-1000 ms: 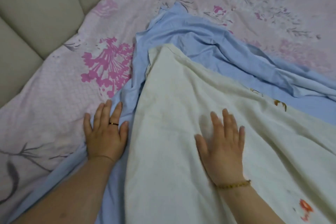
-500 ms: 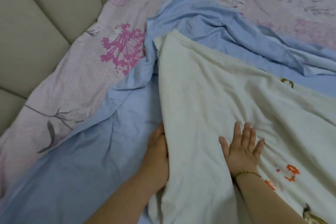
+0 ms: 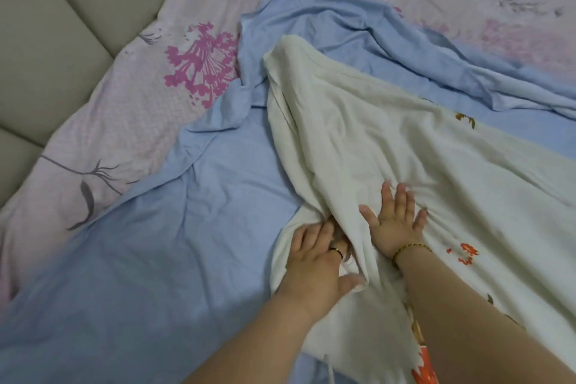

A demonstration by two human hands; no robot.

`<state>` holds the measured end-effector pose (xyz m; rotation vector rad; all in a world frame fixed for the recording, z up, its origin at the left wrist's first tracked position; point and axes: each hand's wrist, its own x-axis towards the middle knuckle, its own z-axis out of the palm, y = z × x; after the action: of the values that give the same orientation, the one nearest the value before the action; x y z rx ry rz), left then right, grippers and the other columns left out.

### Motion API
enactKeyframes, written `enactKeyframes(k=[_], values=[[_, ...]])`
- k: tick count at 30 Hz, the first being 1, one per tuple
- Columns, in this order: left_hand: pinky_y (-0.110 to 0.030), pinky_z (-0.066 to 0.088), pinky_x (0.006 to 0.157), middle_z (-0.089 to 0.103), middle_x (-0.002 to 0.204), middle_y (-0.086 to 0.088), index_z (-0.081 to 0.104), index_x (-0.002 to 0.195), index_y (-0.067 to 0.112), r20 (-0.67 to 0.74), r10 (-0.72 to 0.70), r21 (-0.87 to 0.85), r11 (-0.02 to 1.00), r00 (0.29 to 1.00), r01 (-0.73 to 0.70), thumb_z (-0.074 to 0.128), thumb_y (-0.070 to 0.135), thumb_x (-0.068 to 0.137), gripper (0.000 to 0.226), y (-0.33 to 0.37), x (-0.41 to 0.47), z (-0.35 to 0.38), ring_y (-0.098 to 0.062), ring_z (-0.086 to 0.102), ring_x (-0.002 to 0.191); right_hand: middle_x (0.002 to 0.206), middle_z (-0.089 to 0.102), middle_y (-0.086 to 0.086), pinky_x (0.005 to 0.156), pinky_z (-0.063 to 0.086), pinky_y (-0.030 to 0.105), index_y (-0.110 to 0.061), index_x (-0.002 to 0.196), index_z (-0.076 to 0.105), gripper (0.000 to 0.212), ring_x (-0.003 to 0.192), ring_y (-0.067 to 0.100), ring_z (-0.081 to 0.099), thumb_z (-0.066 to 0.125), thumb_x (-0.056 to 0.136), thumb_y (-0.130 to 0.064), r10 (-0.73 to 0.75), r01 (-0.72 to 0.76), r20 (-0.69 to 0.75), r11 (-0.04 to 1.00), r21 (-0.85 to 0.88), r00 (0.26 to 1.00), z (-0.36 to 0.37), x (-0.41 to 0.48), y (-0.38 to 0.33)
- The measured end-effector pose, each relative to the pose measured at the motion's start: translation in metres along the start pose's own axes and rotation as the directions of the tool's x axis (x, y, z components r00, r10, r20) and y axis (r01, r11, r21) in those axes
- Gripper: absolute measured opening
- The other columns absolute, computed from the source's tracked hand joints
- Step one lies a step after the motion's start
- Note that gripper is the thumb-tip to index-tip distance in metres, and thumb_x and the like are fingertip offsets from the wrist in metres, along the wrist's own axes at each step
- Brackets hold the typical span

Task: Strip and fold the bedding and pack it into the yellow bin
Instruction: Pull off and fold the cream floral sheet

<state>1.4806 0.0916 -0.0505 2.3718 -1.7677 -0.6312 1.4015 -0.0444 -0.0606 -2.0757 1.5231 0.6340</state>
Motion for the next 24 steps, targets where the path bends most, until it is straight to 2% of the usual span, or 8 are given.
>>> enactKeyframes(k=[4, 8, 12, 14, 17, 19, 21, 24], values=[[-0.021, 0.034, 0.064, 0.064, 0.063, 0.009, 0.074, 0.066, 0.030, -0.158, -0.184, -0.101, 0.980, 0.970, 0.170, 0.047, 0.041, 0.076, 0.030, -0.023, -0.014, -0.016, -0.012, 0.062, 0.057, 0.153, -0.026, 0.006, 0.113, -0.014, 0.045, -0.020, 0.147, -0.015, 0.068, 0.141, 0.020, -0.025, 0.019, 0.097, -0.051, -0.012, 0.012, 0.008, 1.000, 0.010, 1.000, -0.002, -0.002, 0.002], [-0.024, 0.039, 0.089, 0.063, 0.115, 0.002, 0.049, 0.131, 0.027, -0.007, -0.253, -0.130, 0.960, 0.968, 0.250, 0.054, 0.035, 0.090, 0.043, -0.038, -0.023, -0.023, -0.017, 0.058, 0.110, 0.153, -0.026, 0.006, 0.114, -0.014, 0.045, -0.019, 0.147, -0.015, 0.068, 0.141, 0.021, -0.026, 0.018, 0.096, -0.051, -0.013, 0.013, 0.012, 1.000, 0.009, 1.000, -0.001, -0.001, 0.002], [-0.014, 0.038, 0.066, 0.066, 0.084, 0.011, 0.067, 0.102, 0.021, -0.137, -0.362, -0.352, 0.888, 0.922, 0.297, 0.054, 0.033, 0.090, 0.021, -0.046, -0.029, -0.033, -0.011, 0.061, 0.090, 0.153, -0.026, 0.006, 0.113, -0.014, 0.045, -0.019, 0.147, -0.015, 0.068, 0.141, 0.021, -0.026, 0.018, 0.097, -0.051, -0.011, 0.011, 0.003, 1.000, 0.000, 1.000, 0.001, 0.000, 0.003], [-0.011, 0.033, 0.058, 0.050, 0.066, 0.018, 0.066, 0.086, 0.022, -0.292, -0.303, -0.389, 0.904, 0.907, 0.177, 0.050, 0.037, 0.084, 0.022, -0.049, -0.031, -0.040, -0.013, 0.059, 0.075, 0.153, -0.026, 0.006, 0.114, -0.014, 0.045, -0.019, 0.147, -0.016, 0.068, 0.141, 0.021, -0.026, 0.017, 0.096, -0.051, -0.009, 0.009, 0.005, 1.000, -0.004, 1.000, 0.002, 0.001, 0.003], [-0.006, 0.036, 0.072, 0.049, 0.081, 0.018, 0.046, 0.081, 0.030, -0.430, -0.202, -0.477, 0.878, 0.880, -0.031, 0.039, 0.031, 0.080, 0.007, -0.047, -0.040, -0.044, -0.003, 0.052, 0.078, 0.153, -0.026, 0.006, 0.114, -0.013, 0.045, -0.019, 0.147, -0.016, 0.068, 0.141, 0.021, -0.026, 0.017, 0.096, -0.051, -0.006, 0.006, 0.000, 1.000, -0.009, 1.000, 0.002, 0.001, 0.003], [0.004, 0.033, 0.068, 0.050, 0.076, 0.020, 0.045, 0.082, 0.042, -0.428, -0.354, -0.648, 0.762, 0.831, -0.009, 0.035, 0.039, 0.077, 0.011, -0.048, -0.052, -0.049, 0.014, 0.052, 0.073, 0.153, -0.026, 0.006, 0.114, -0.014, 0.045, -0.019, 0.147, -0.016, 0.068, 0.141, 0.021, -0.026, 0.018, 0.096, -0.051, -0.008, 0.008, 0.004, 1.000, -0.007, 1.000, 0.002, 0.001, 0.002], [-0.002, 0.037, 0.071, 0.049, 0.073, 0.014, 0.043, 0.085, 0.059, -0.498, -0.489, -0.682, 0.731, 0.716, 0.025, 0.037, 0.043, 0.073, 0.020, -0.057, -0.062, -0.049, 0.013, 0.051, 0.072, 0.153, -0.026, 0.006, 0.113, -0.014, 0.045, -0.019, 0.147, -0.015, 0.068, 0.141, 0.020, -0.026, 0.018, 0.096, -0.051, -0.006, 0.006, 0.001, 1.000, -0.003, 1.000, 0.002, 0.001, 0.002], [-0.023, 0.037, 0.087, 0.058, 0.098, -0.004, 0.047, 0.101, 0.025, -0.606, -0.357, -0.465, 0.884, 0.711, 0.048, 0.047, 0.029, 0.074, 0.027, -0.059, -0.060, -0.051, -0.014, 0.048, 0.094, 0.153, -0.026, 0.005, 0.113, -0.015, 0.045, -0.019, 0.147, -0.015, 0.069, 0.141, 0.020, -0.026, 0.018, 0.096, -0.052, -0.006, 0.006, -0.006, 1.000, 0.001, 1.000, 0.003, 0.001, 0.002]])
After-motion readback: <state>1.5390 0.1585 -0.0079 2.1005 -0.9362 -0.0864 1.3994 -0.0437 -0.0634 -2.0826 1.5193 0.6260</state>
